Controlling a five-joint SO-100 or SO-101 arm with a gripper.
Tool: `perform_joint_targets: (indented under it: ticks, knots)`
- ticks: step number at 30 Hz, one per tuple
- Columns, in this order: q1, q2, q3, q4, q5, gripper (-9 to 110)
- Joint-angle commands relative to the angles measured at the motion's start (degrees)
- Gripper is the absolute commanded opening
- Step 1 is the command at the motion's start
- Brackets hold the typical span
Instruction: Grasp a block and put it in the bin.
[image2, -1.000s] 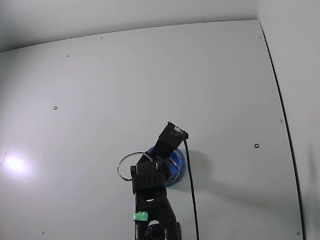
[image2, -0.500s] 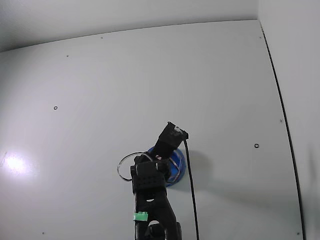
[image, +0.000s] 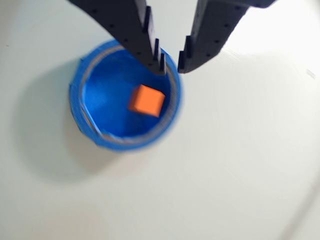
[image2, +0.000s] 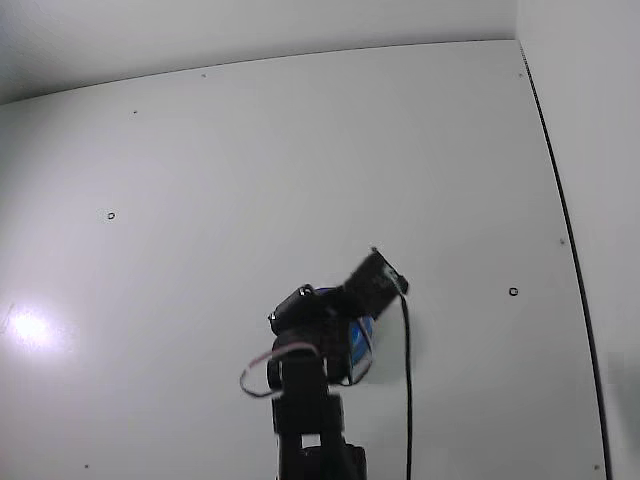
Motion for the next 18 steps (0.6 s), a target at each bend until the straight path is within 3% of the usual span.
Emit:
perform_joint_targets:
  ticks: [1, 4, 8, 15, 18]
  knots:
    - [3.87, 20.48, -0.62, -0.09, 6.59, 8]
    - [7.03, 29.18, -0.79, 0.00, 11.95, 8]
    - [11.16, 25.05, 2.20, 0.00, 18.19, 8]
    - [13.97, 21.80, 21.45, 0.09, 24.26, 8]
    - [13.45, 21.80, 28.48, 0.18, 24.96, 2]
